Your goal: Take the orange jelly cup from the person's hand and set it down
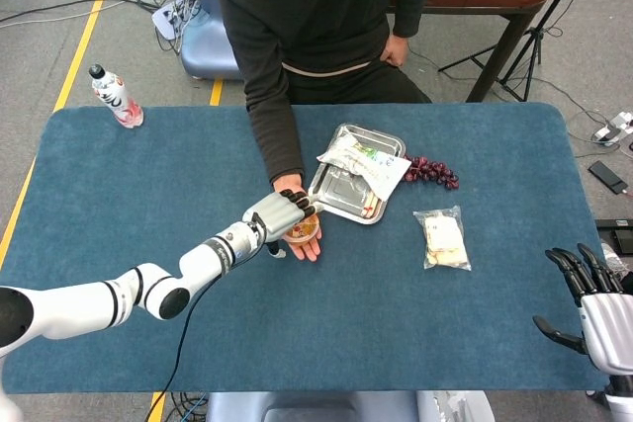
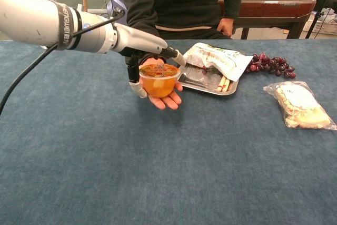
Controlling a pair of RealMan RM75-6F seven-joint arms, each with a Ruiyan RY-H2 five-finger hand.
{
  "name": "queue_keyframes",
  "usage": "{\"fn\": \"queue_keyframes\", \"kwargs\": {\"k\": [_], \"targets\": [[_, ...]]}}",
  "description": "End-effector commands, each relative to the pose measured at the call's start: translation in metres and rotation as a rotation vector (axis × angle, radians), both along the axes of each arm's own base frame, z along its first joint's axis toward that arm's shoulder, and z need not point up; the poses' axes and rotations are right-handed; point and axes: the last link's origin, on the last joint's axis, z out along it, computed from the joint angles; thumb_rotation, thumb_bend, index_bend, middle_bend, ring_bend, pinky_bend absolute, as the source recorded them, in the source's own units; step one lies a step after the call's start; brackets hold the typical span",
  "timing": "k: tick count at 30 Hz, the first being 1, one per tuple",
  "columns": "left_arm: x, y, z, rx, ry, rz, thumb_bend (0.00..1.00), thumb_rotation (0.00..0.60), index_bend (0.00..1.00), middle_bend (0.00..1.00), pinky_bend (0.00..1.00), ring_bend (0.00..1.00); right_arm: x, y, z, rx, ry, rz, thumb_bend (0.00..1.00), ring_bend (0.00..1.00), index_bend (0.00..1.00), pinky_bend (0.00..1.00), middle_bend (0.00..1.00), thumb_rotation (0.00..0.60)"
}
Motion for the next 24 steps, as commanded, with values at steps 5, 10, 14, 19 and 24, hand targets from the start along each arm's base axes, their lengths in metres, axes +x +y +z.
{"fn": "queue_keyframes", "kwargs": {"k": [5,10,14,19,24], "targets": [[0.008,0.006,-0.007,0.022,0.022,-0.014,0.17,0.6,0.15,0.0,0.17,0.0,-0.001,0.002,0.002,-0.01,0.0,-0.004,0.11,0.0,0.13,0.16,0.15,0.6],[0.007,0.01,-0.008,0.04,0.026,0.011,0.17,0.6,0.21,0.0,0.26,0.06,-0.002,0.005,0.003,-0.014,-0.003,-0.01,0.11,0.0,0.13,0.16,0.15,0.6],[0.003,0.009,-0.007,0.049,-0.012,0.04,0.17,0.6,0.3,0.04,0.37,0.16,-0.003,0.006,0.003,-0.014,-0.006,-0.012,0.11,0.0,0.13,0.16,0.15,0.6],[-0.008,0.006,-0.003,0.063,-0.073,0.071,0.17,0.6,0.39,0.14,0.51,0.26,-0.004,0.006,0.003,-0.017,-0.008,-0.01,0.11,0.0,0.13,0.16,0.15,0.6],[-0.023,0.005,0.01,0.087,-0.139,0.092,0.17,0.6,0.41,0.22,0.59,0.33,-0.002,0.006,0.003,-0.015,-0.009,-0.003,0.11,0.0,0.13,0.16,0.15,0.6]]}}
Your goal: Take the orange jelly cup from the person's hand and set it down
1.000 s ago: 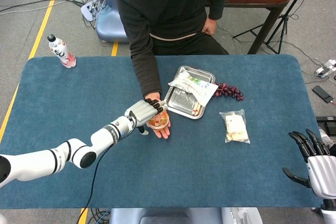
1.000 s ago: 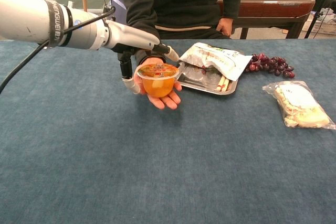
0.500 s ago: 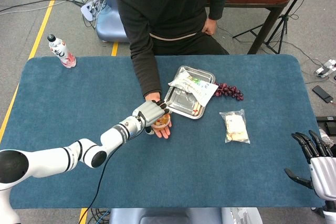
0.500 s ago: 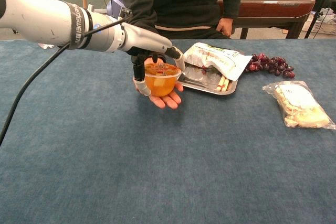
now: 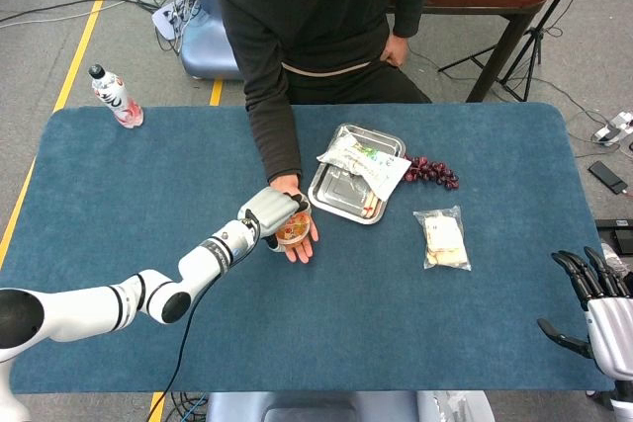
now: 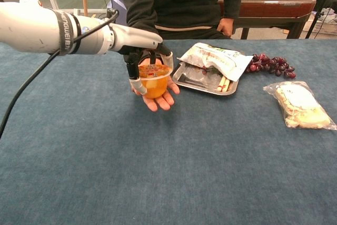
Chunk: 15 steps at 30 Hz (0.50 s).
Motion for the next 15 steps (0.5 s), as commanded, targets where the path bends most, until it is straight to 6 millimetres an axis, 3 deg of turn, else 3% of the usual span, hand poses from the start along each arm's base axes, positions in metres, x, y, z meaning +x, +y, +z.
{"fn": "queue_keyframes", "kwargs": {"k": [1,11,15], "targets": [[-0.012,-0.001,0.012,0.024,-0.059,0.017,0.17,0.6,0.41,0.23,0.6,0.34,0.001,0.0,-0.001,0.002,0.0,0.004,0.11,0.0,0.13,0.16,0.15,0.6],[-0.056,-0.004,0.06,0.119,-0.13,0.037,0.17,0.6,0.41,0.25,0.61,0.35,0.003,-0.001,-0.001,0.003,0.001,0.013,0.11,0.0,0.13,0.16,0.15,0.6],[-0.083,-0.011,0.068,0.137,-0.083,0.047,0.17,0.6,0.4,0.25,0.61,0.35,0.004,-0.004,-0.004,0.017,-0.001,0.017,0.11,0.0,0.13,0.16,0.15,0.6]]}}
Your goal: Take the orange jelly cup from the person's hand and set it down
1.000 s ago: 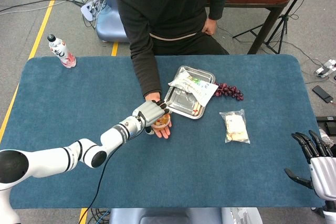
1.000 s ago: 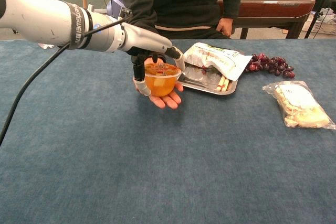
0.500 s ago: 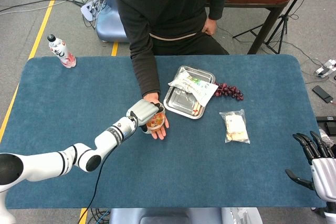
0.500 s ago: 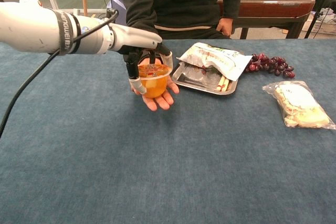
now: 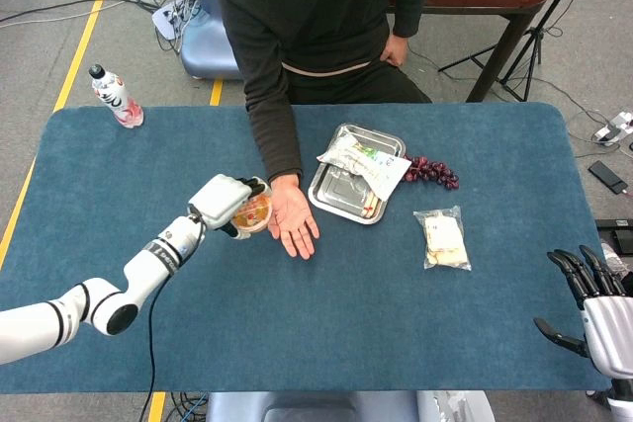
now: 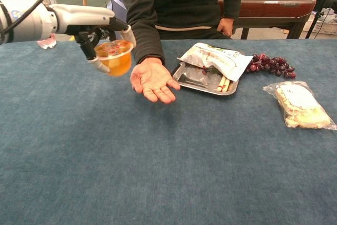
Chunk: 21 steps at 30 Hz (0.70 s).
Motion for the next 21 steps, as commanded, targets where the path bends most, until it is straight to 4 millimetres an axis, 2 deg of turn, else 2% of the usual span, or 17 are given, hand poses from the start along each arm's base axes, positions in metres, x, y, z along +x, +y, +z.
{"fn": "queue_keyframes", "kwargs": {"k": [1,4,11,16,21], "targets": [[-0.021,-0.007,0.003,0.006,0.039,0.012,0.17,0.6,0.4,0.25,0.61,0.35,0.001,-0.002,-0.002,0.01,-0.001,0.006,0.11,0.0,0.13,0.16,0.15,0.6],[-0.038,-0.012,-0.002,0.004,0.074,0.03,0.17,0.6,0.4,0.25,0.61,0.35,0.003,-0.004,-0.004,0.018,0.001,0.017,0.11,0.0,0.13,0.16,0.15,0.6],[-0.055,-0.012,-0.031,0.003,0.145,0.05,0.17,0.6,0.37,0.24,0.61,0.35,0.006,-0.006,-0.006,0.026,0.003,0.019,0.11,0.0,0.13,0.16,0.15,0.6],[-0.06,-0.011,-0.044,-0.011,0.168,0.097,0.17,0.6,0.21,0.17,0.55,0.27,0.003,-0.004,-0.006,0.023,0.003,0.005,0.11,0.0,0.13,0.16,0.15,0.6],[-0.062,-0.013,-0.051,-0.022,0.166,0.129,0.17,0.6,0.12,0.09,0.49,0.2,0.003,-0.005,-0.008,0.032,0.001,0.005,0.11,0.0,0.13,0.16,0.15,0.6]]}}
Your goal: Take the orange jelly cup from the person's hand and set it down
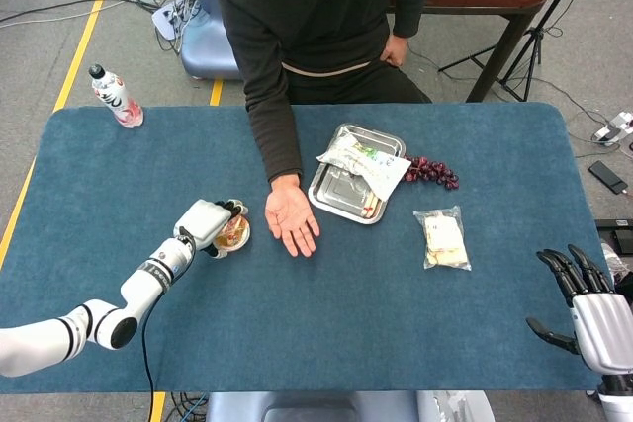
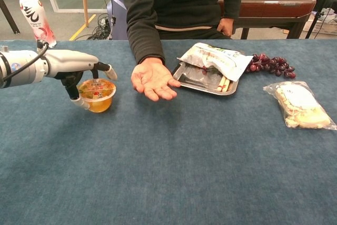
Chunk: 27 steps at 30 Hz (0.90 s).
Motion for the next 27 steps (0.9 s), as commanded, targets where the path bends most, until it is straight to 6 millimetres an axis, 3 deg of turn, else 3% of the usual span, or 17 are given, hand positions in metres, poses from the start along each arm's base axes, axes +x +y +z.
{"fn": "queue_keyframes", "kwargs": {"k": [1,4,6,15,22,27], "targets": [[-0.002,-0.001,-0.004,-0.012,0.011,0.023,0.17,0.6,0.08,0.05,0.46,0.15,0.001,-0.001,-0.002,0.005,-0.002,0.008,0.11,0.0,0.13,0.16,0.15,0.6],[0.0,-0.002,0.002,-0.027,0.029,0.048,0.17,0.6,0.0,0.0,0.31,0.01,0.002,-0.001,-0.003,0.011,0.0,0.014,0.11,0.0,0.13,0.16,0.15,0.6],[0.005,-0.003,0.012,-0.002,0.001,0.055,0.17,0.6,0.0,0.0,0.26,0.0,0.001,-0.001,-0.002,0.011,0.001,0.008,0.11,0.0,0.13,0.16,0.15,0.6],[0.003,-0.018,0.064,0.08,-0.166,0.143,0.17,0.6,0.0,0.0,0.26,0.0,-0.003,-0.005,0.0,0.009,0.003,-0.001,0.11,0.0,0.13,0.16,0.15,0.6],[-0.03,-0.038,0.101,0.236,-0.223,0.194,0.17,0.6,0.0,0.0,0.25,0.0,-0.004,-0.011,-0.001,0.021,0.002,0.002,0.11,0.0,0.13,0.16,0.15,0.6],[-0.063,-0.065,0.124,0.396,-0.204,0.216,0.17,0.6,0.0,0.0,0.23,0.0,-0.006,-0.013,-0.002,0.026,0.003,-0.004,0.11,0.0,0.13,0.16,0.15,0.6]]}}
